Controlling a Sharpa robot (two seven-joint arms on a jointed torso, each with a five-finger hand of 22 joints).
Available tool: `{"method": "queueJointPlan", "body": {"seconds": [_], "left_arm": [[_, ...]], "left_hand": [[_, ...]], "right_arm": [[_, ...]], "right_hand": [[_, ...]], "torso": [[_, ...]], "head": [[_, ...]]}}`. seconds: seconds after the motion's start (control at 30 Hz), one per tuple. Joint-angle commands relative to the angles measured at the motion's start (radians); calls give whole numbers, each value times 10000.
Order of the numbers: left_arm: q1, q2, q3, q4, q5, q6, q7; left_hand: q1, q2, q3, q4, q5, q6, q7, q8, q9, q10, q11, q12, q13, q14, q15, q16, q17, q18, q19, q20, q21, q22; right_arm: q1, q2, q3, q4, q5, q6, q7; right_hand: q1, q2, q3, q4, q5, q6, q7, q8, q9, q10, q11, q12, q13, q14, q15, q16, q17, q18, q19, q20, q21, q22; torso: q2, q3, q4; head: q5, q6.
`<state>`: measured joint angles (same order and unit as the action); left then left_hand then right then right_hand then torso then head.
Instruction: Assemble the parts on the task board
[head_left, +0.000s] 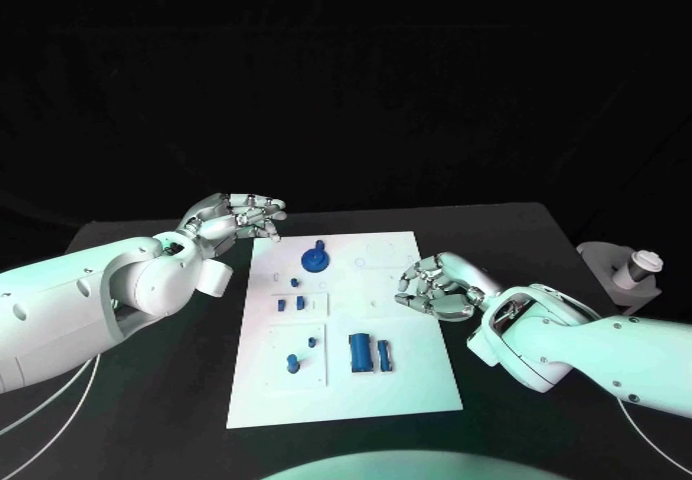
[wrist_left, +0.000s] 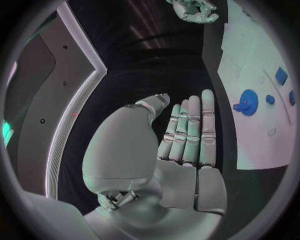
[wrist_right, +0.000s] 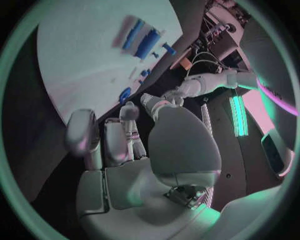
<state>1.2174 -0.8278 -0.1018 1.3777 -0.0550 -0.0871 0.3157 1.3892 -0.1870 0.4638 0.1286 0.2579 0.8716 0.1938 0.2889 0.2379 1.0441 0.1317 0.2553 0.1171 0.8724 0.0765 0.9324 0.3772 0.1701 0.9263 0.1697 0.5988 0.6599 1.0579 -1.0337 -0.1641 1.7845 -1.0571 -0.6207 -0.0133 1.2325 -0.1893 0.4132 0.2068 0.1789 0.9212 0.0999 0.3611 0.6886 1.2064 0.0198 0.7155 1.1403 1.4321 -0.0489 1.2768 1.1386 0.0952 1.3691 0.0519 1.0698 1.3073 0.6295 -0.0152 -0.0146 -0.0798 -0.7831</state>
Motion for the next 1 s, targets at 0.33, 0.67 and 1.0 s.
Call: {"method": "queueJointPlan", "body": {"seconds": [0.33, 0.67, 1.0], "left_arm": [[-430, 827, 43, -1265, 1319, -2458, 2317], [-594, 1166, 60, -1685, 1061, -2271, 1887], [-1008, 902, 428, -301, 865, -4020, 1947]], "left_hand": [[78, -322, 137, 720, -67, -476, -276, 129, -43, -223, 310, -1326, -531, -962, 725, -5002, -1568, 57, -1470, 1056, -4312, -3152], [-4580, 1870, -4638, -1286, -2579, -8716, -1938, -2889, -2379, -10441, -1317, -2553, -1171, -8724, -765, -9324, -3772, -1701, -9263, -1697, -5988, -6599], [-13892, 1870, -4638, -1286, -2579, -8716, -1938, -2889, -2379, -10441, -1317, -2553, -1171, -8724, -765, -9324, -3772, -1701, -9263, -1697, -5988, -6599]], "right_arm": [[881, 2044, 144, -4105, 8049, 1963, 4573], [886, 2886, 237, -5459, 7618, 1563, 4182], [378, 2702, 976, -3713, 9173, -47, 4788]], "right_hand": [[877, -169, 1691, -624, -646, -832, 839, -1360, -1112, -1669, 1141, -5673, -6310, -4417, 1363, -8433, -6267, 859, -4258, 1359, -9099, -4587], [-3808, 1893, -4132, -2068, -1789, -9212, -999, -3611, -6886, -12064, -198, -7155, -11403, -14321, 489, -12768, -11386, -952, -13691, -519, -10698, -13073], [-12325, 1893, -4132, -2068, -1789, -9212, -999, -3611, -6886, -12064, -198, -7155, -11403, -14321, 489, -12768, -11386, -952, -13691, -519, -10698, -13073]], "torso": [[-641, -93, 36], [-681, -56, 57], [-853, 152, 146]], "head": [[256, 1357], [364, 1450], [798, 1831]]}}
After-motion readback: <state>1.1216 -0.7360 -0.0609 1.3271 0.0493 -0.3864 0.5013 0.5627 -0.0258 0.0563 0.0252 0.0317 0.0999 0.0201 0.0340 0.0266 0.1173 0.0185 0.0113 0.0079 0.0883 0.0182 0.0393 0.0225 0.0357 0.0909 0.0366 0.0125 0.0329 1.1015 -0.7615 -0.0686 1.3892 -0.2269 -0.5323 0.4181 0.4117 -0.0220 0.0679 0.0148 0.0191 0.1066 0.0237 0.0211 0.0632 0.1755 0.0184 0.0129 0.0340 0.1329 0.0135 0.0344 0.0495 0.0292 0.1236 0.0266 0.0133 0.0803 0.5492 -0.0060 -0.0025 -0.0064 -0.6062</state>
